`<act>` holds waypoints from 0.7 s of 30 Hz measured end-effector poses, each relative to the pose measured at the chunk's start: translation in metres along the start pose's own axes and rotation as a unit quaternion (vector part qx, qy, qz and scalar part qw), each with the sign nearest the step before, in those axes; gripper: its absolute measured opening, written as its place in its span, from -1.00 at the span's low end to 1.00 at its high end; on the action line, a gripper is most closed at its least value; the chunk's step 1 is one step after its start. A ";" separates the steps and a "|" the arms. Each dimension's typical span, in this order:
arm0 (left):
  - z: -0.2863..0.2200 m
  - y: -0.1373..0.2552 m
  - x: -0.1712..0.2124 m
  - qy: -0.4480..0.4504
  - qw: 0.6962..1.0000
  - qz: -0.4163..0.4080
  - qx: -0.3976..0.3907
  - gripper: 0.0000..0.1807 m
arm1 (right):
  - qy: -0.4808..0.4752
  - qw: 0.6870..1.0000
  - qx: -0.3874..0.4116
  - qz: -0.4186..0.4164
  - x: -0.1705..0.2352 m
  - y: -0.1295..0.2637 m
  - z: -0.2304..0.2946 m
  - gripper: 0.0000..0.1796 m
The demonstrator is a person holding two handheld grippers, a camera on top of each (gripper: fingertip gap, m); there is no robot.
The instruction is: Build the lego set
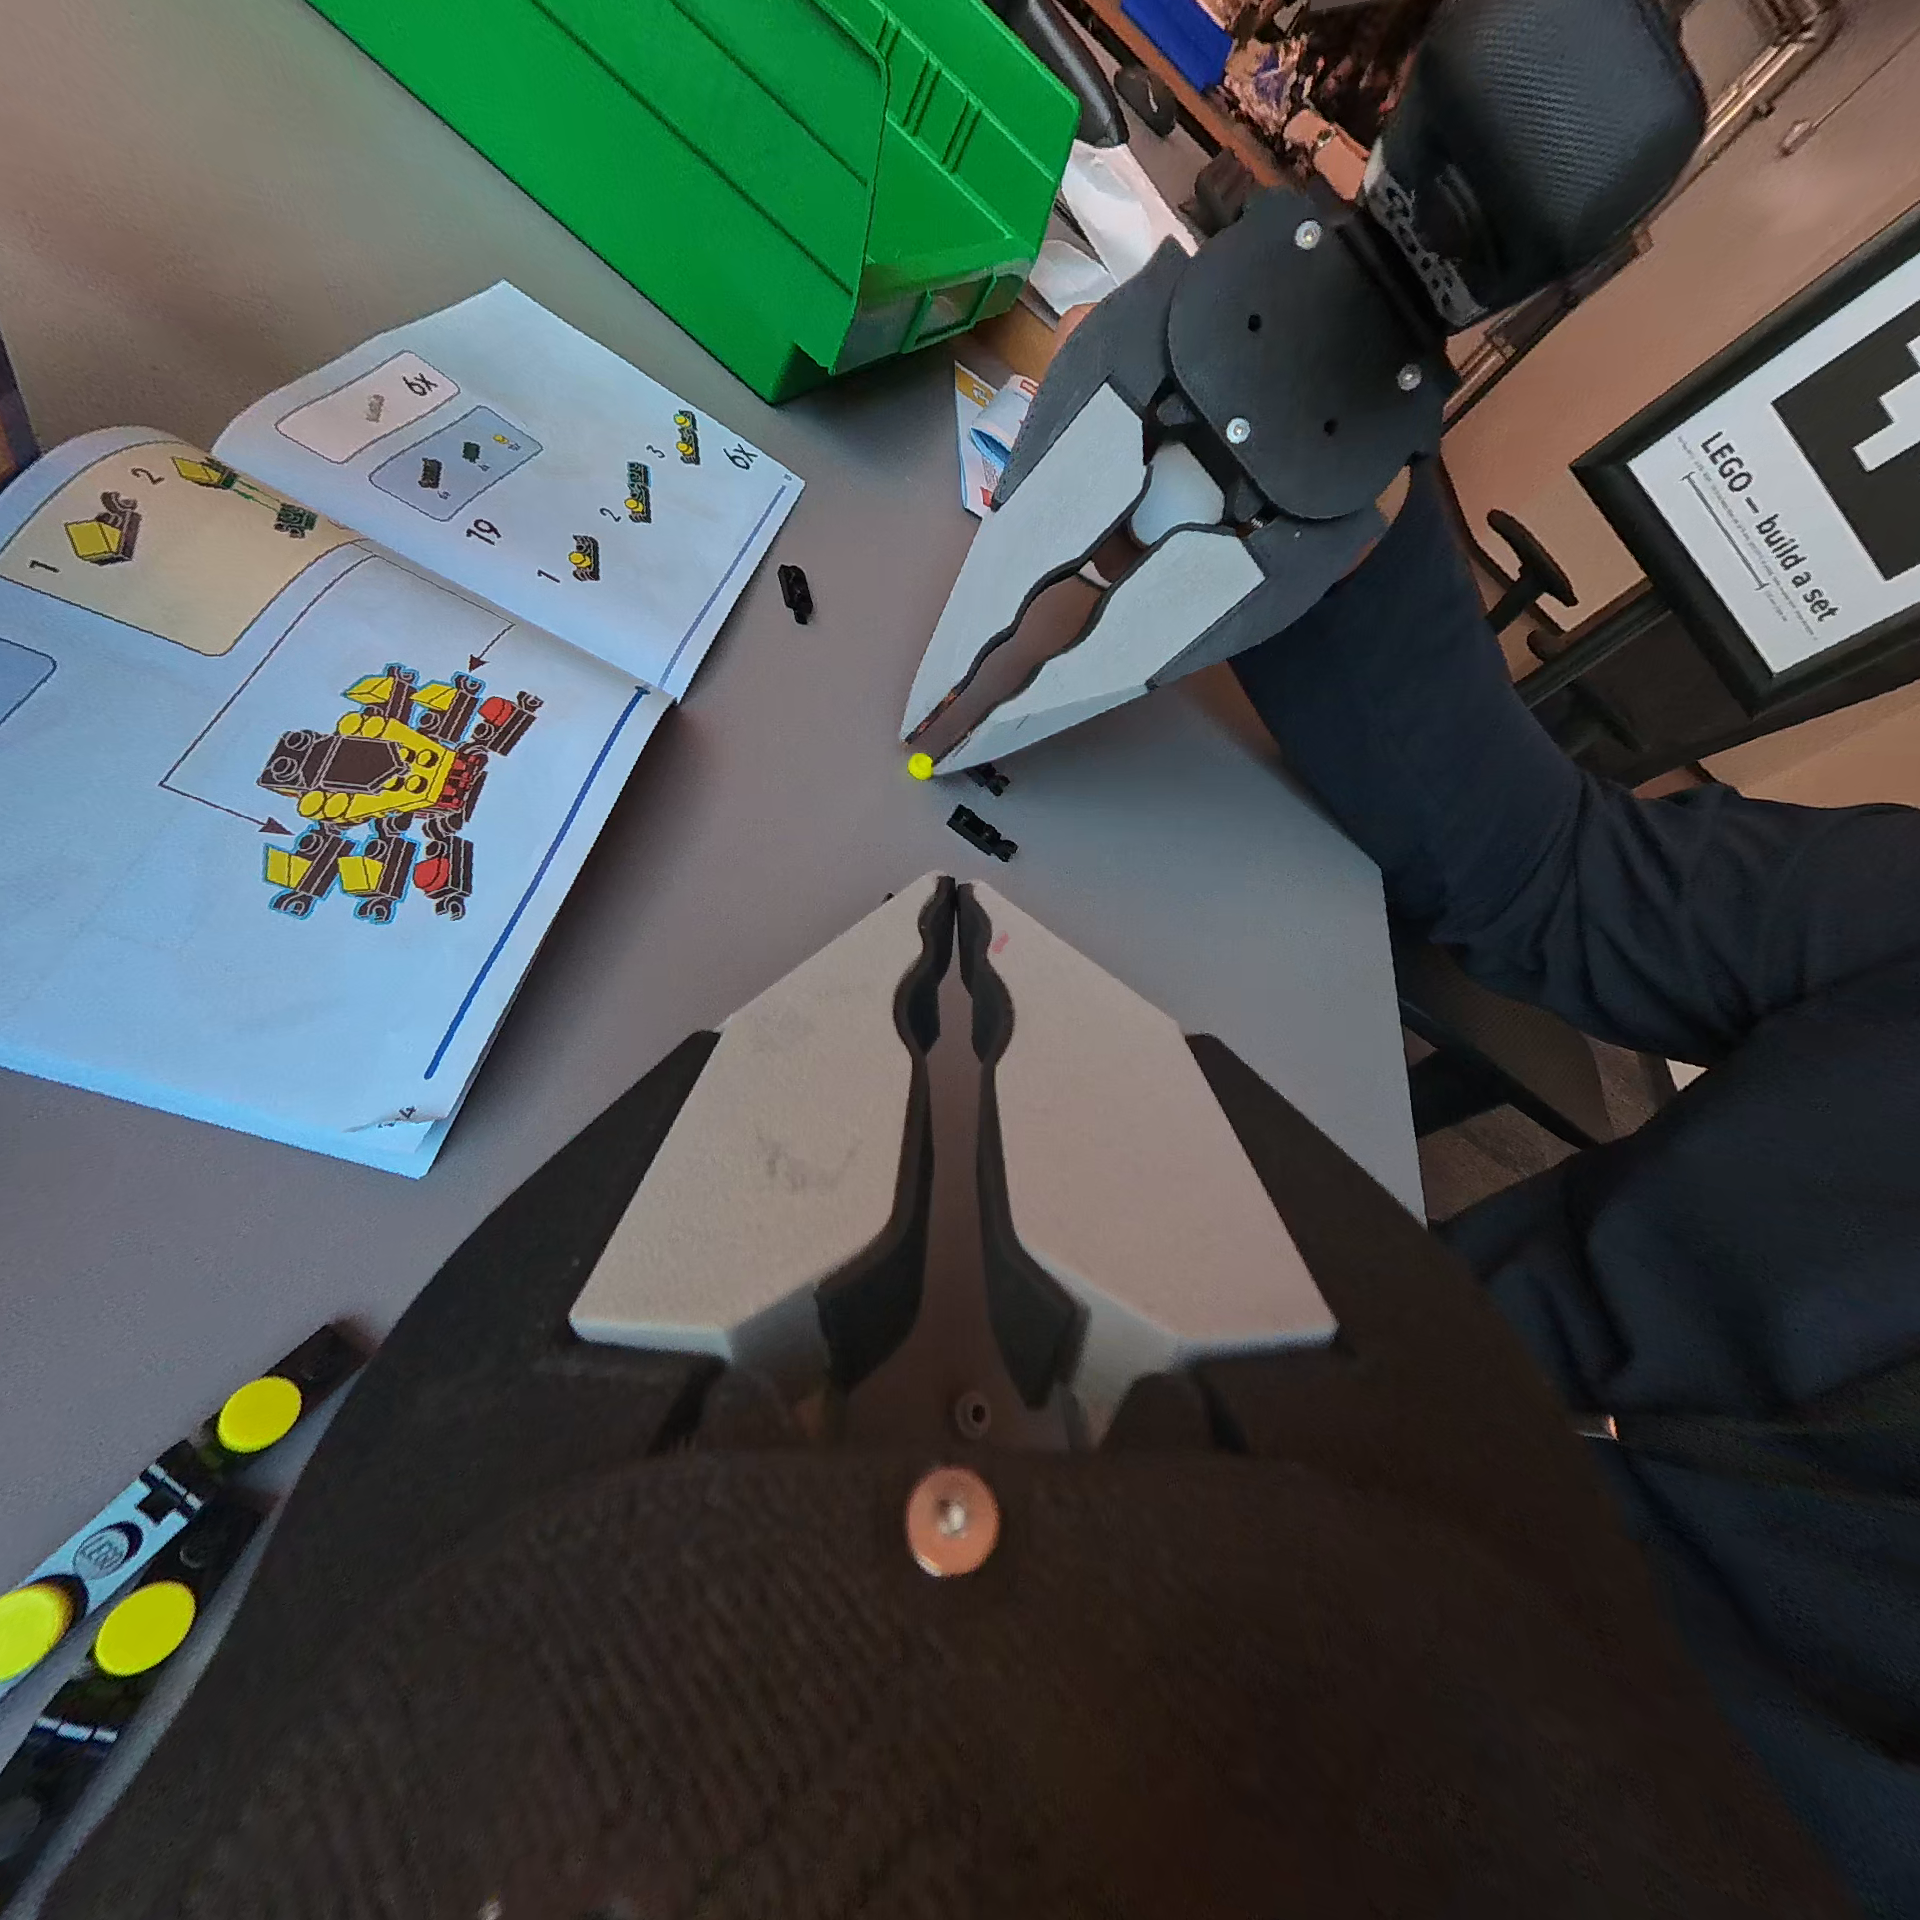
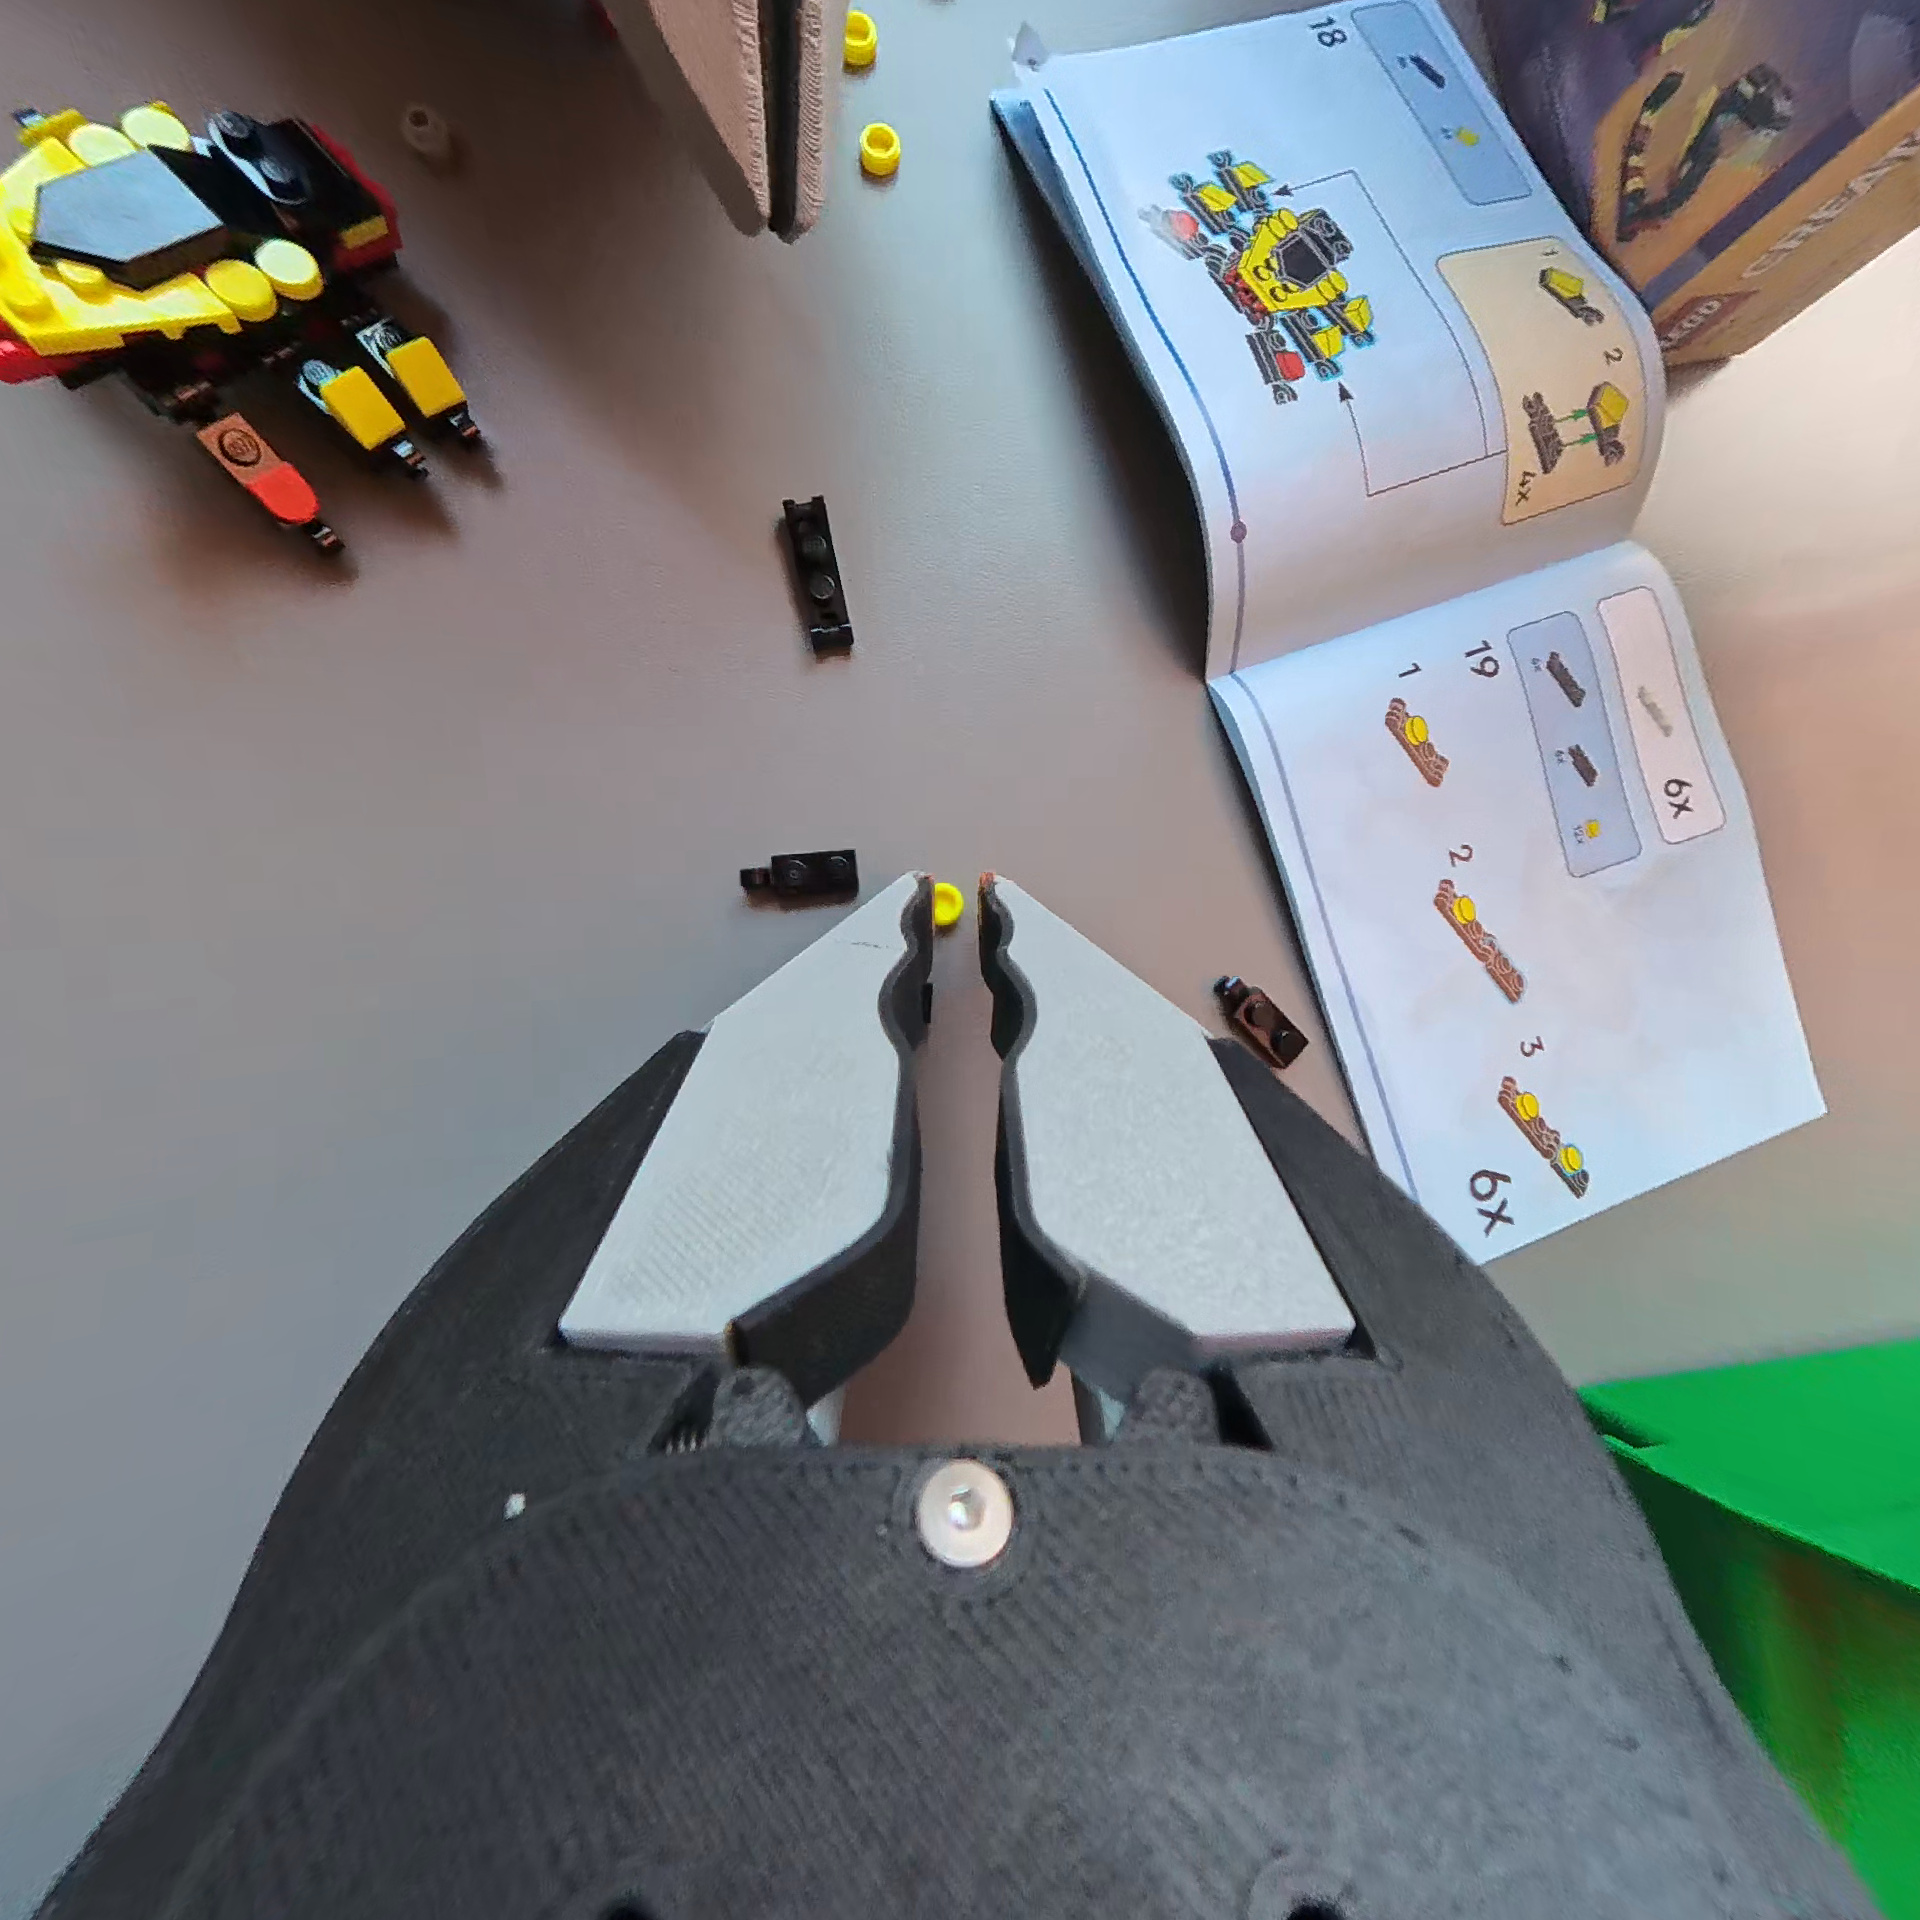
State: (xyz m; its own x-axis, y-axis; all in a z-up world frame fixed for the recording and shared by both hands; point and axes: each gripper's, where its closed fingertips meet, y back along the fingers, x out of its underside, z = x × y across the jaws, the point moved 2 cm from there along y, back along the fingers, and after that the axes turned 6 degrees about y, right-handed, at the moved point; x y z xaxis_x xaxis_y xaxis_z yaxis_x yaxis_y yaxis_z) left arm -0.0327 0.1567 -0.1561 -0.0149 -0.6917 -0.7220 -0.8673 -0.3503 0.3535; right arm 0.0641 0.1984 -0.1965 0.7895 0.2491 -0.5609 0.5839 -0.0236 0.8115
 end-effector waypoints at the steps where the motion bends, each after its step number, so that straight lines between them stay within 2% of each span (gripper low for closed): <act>1: 0.000 0.000 0.000 0.000 1.000 0.000 0.001 -1.00 | 0.000 1.000 0.003 0.000 0.001 0.000 -0.001 -0.97; 21: 0.005 -0.003 0.006 -0.004 1.000 0.017 -0.013 -1.00 | 0.001 1.000 -0.017 0.003 0.001 -0.004 0.005 -0.95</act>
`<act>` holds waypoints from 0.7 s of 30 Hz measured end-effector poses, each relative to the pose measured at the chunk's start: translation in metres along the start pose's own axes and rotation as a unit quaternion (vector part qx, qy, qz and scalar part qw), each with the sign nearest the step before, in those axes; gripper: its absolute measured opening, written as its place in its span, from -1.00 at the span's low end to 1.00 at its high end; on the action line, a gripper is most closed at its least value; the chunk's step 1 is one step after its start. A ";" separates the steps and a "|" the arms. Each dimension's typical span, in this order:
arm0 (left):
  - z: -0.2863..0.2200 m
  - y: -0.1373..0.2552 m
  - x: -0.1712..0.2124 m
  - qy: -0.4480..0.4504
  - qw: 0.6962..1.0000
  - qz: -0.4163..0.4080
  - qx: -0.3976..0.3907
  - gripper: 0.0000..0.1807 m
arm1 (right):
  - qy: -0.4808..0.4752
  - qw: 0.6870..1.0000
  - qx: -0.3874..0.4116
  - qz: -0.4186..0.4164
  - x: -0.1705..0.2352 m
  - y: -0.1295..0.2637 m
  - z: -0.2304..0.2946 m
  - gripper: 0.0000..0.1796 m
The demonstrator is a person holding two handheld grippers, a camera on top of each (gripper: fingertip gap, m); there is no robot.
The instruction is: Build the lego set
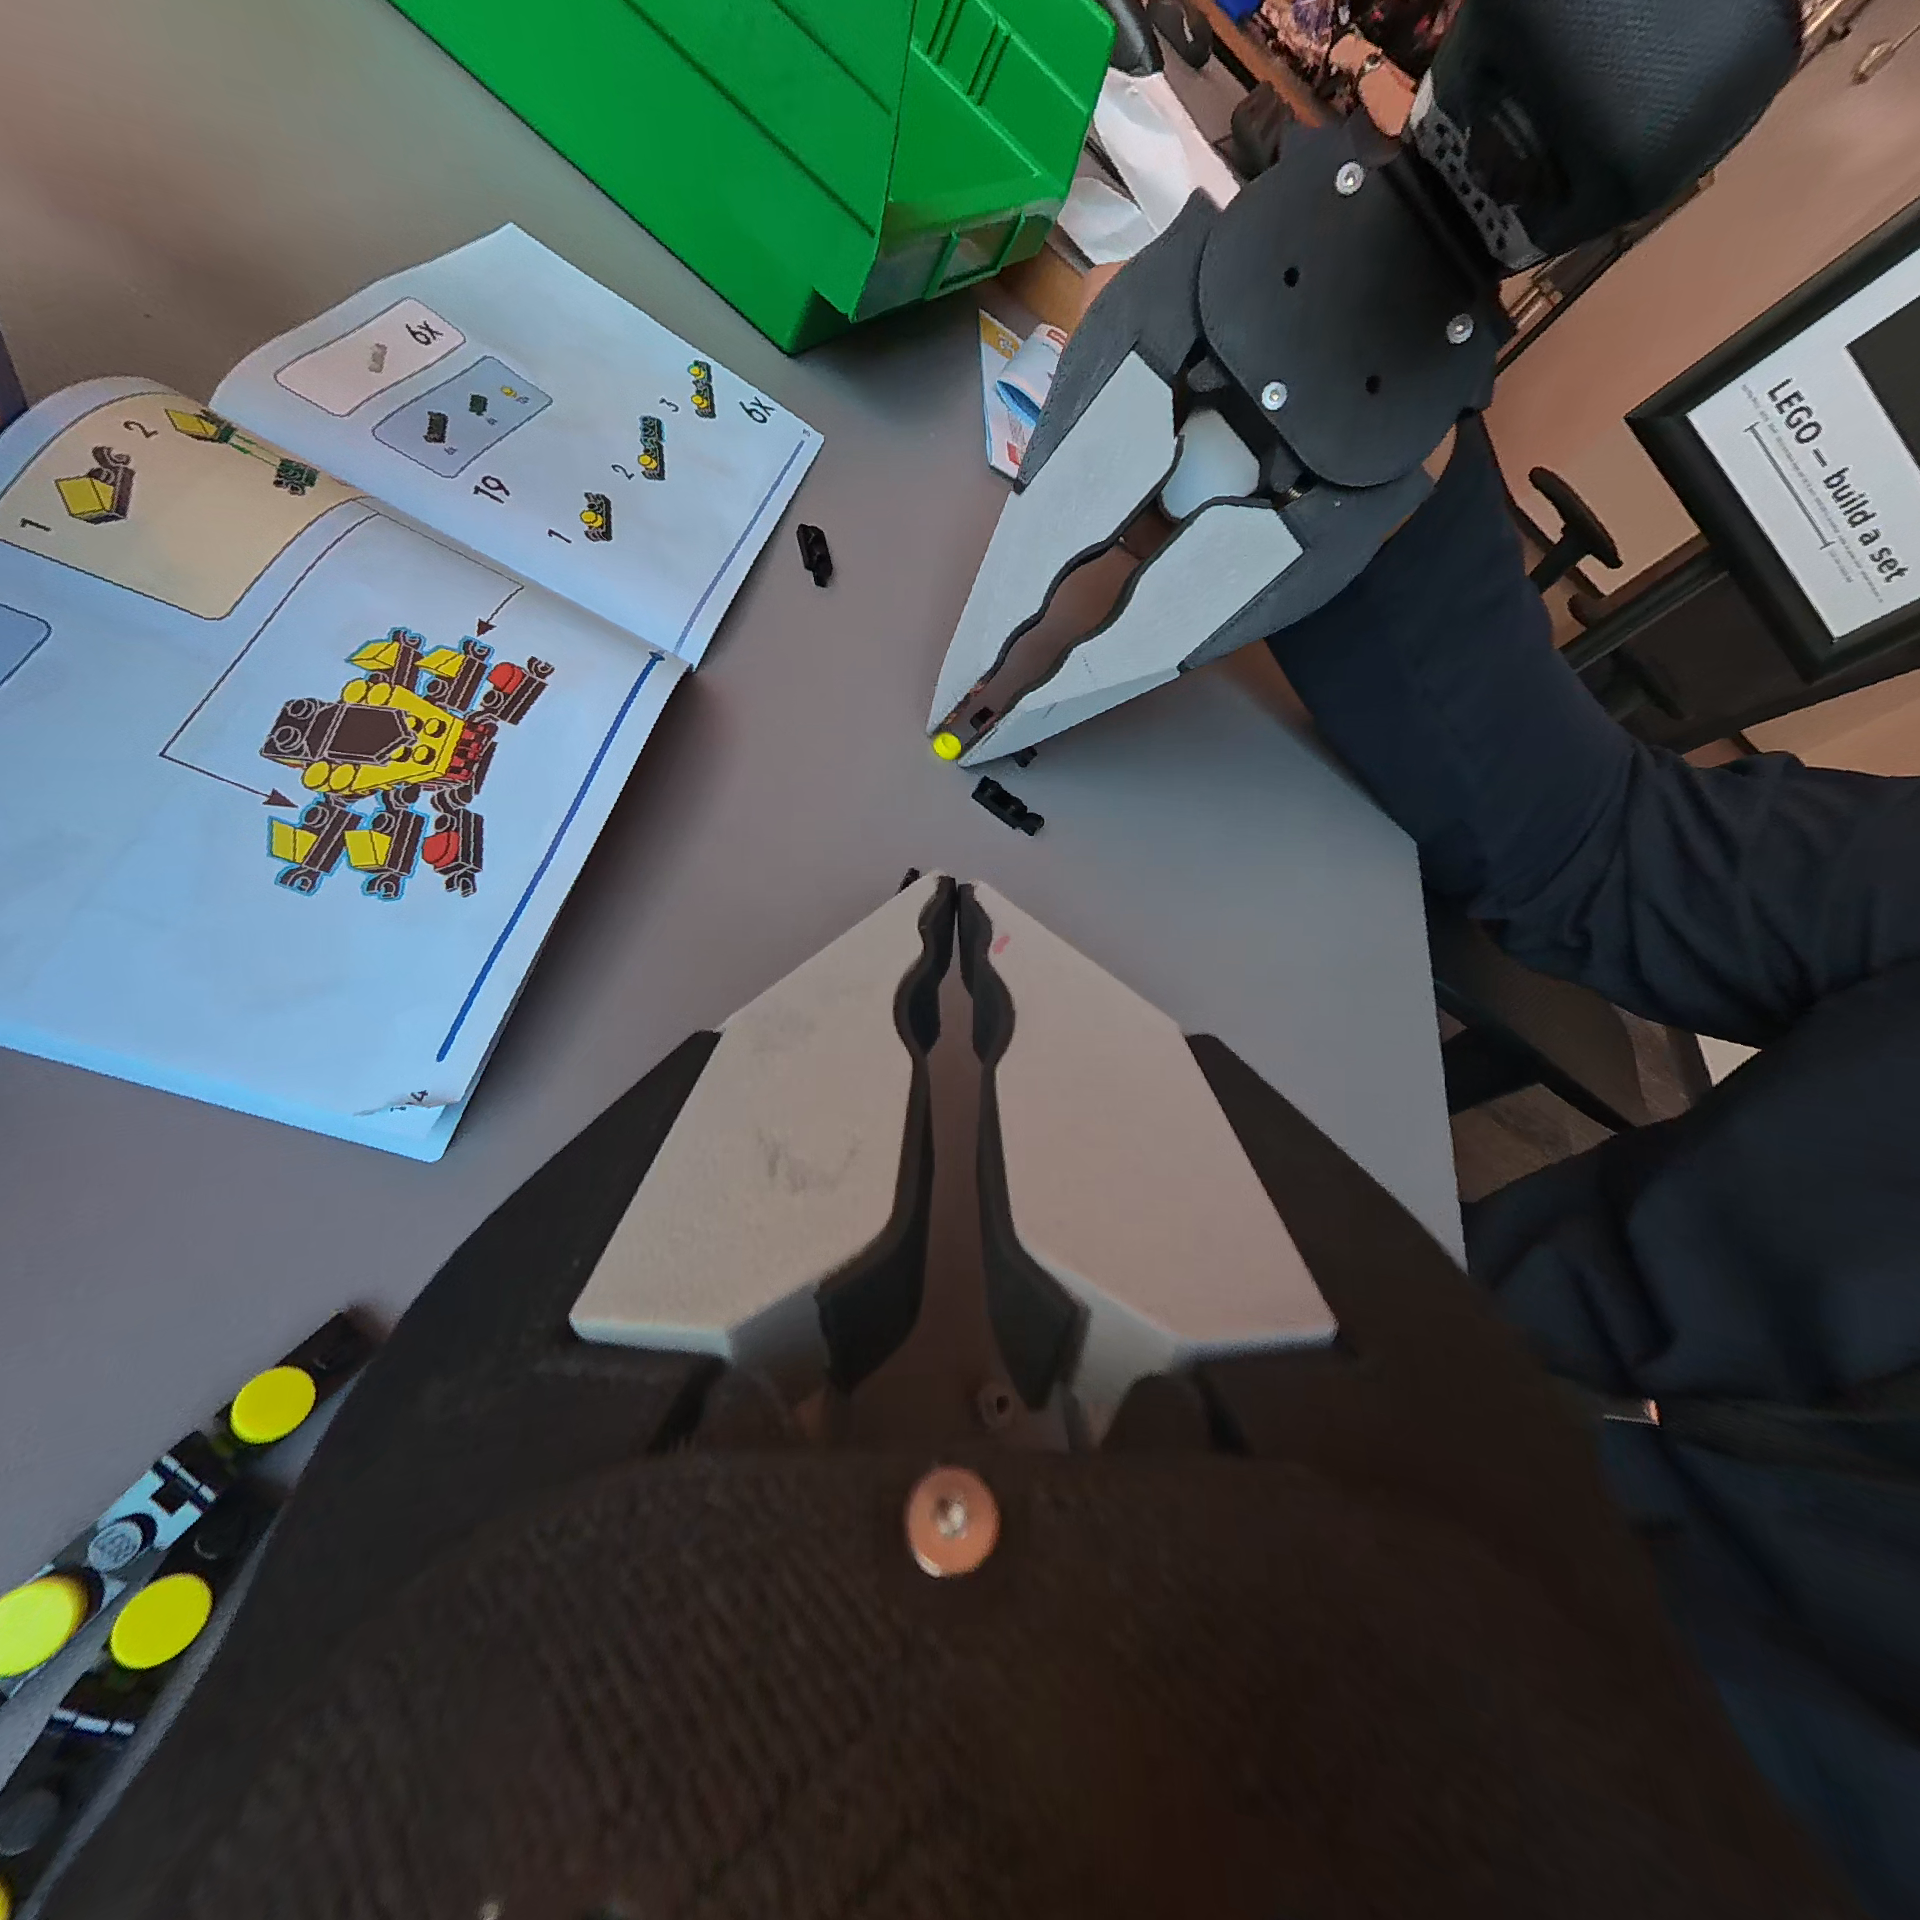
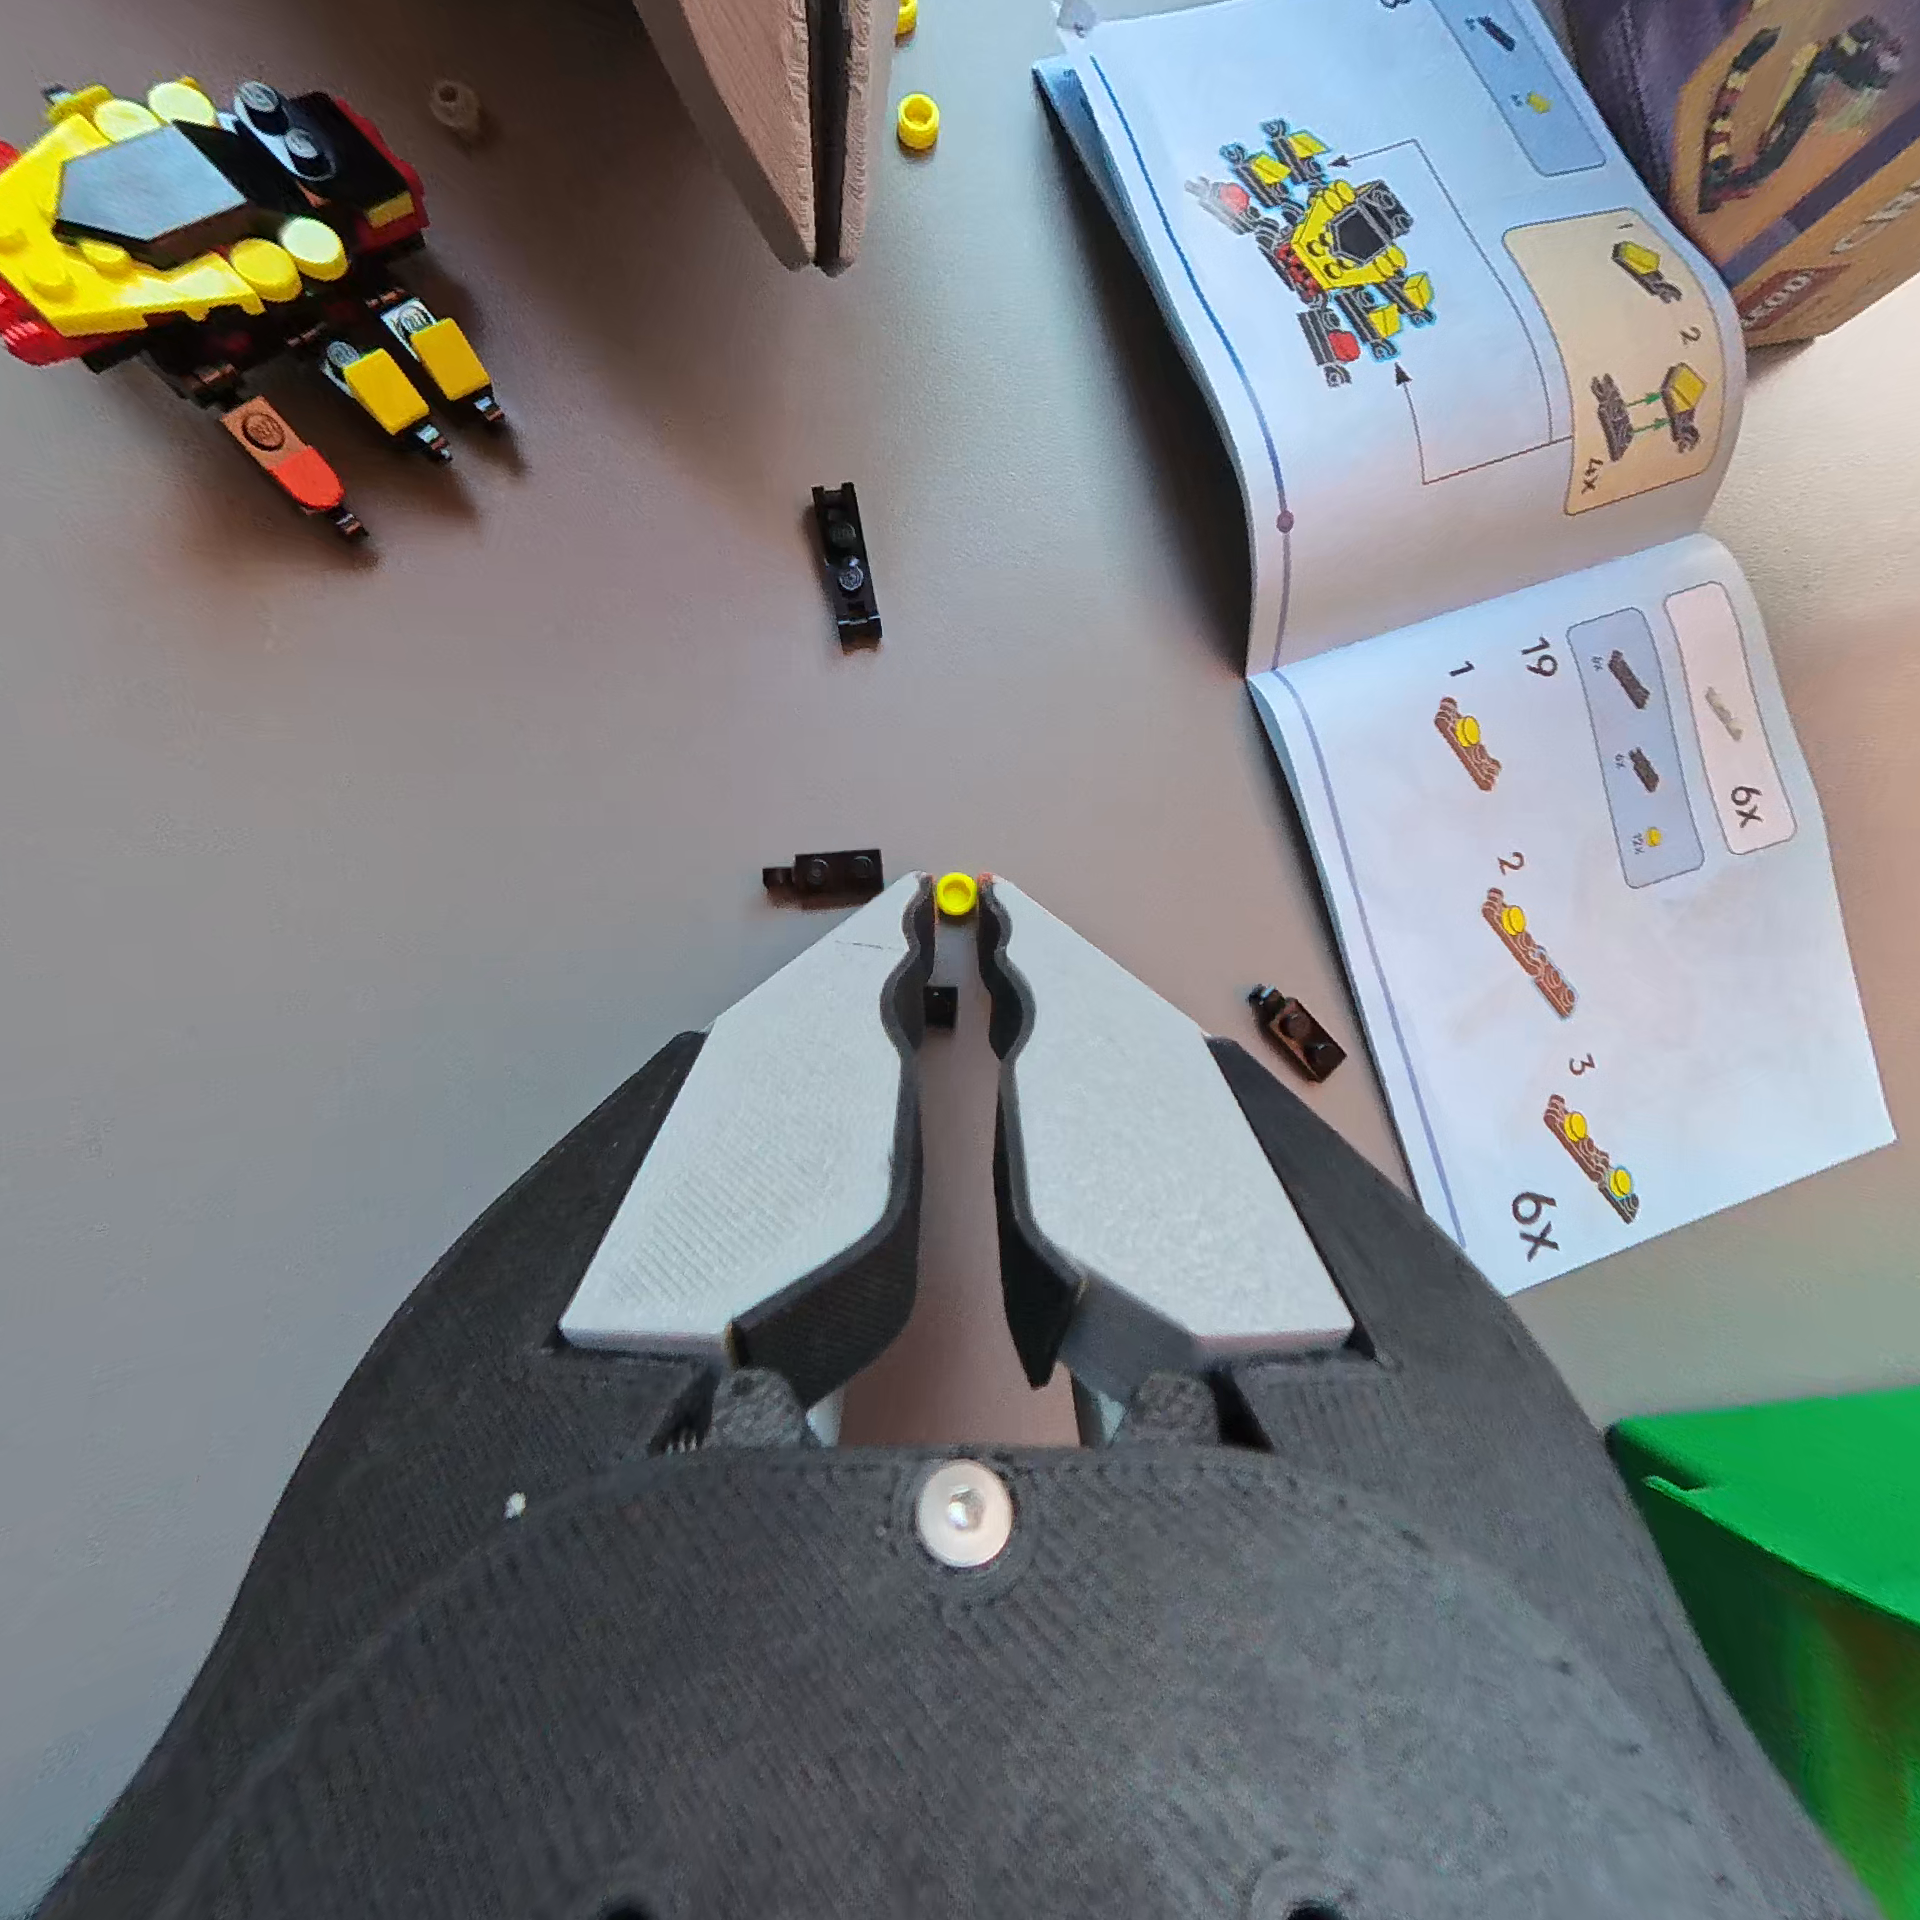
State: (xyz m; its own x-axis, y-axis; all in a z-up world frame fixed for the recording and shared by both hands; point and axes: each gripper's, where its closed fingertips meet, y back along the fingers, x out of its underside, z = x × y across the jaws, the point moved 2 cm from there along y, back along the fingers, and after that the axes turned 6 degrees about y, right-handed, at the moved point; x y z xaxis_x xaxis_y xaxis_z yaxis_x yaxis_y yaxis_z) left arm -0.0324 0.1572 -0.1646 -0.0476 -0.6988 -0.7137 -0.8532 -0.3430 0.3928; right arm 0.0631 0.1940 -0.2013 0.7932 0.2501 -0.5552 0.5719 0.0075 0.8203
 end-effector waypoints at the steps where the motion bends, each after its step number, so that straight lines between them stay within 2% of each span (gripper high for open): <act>1: 0.000 0.000 0.000 -0.003 1.000 0.001 -0.003 -1.00 | 0.000 1.000 0.000 0.000 0.000 0.000 0.000 -0.95; 4: 0.001 -0.001 0.000 -0.035 0.999 0.004 -0.023 -1.00 | -0.011 1.000 -0.007 -0.017 -0.006 0.000 0.000 -0.95; 7: 0.001 -0.003 0.001 -0.126 0.989 0.012 -0.071 -0.95 | -0.048 0.996 -0.049 -0.063 -0.021 -0.001 0.008 -0.96; 11: -0.015 -0.008 0.002 -0.319 0.940 0.004 -0.125 -0.95 | -0.101 0.979 -0.126 -0.123 -0.043 -0.004 0.021 -0.95; 14: -0.035 -0.014 0.011 -0.441 0.890 -0.004 -0.118 -0.98 | -0.140 0.961 -0.173 -0.163 -0.055 0.000 0.026 -0.96; 16: -0.042 -0.015 0.016 -0.487 0.866 -0.005 -0.112 -0.97 | -0.164 0.946 -0.203 -0.194 -0.060 0.008 0.025 -0.96; 21: -0.044 -0.012 0.012 -0.522 0.842 -0.022 -0.130 -0.95 | -0.204 0.901 -0.279 -0.262 -0.073 0.031 0.027 -0.96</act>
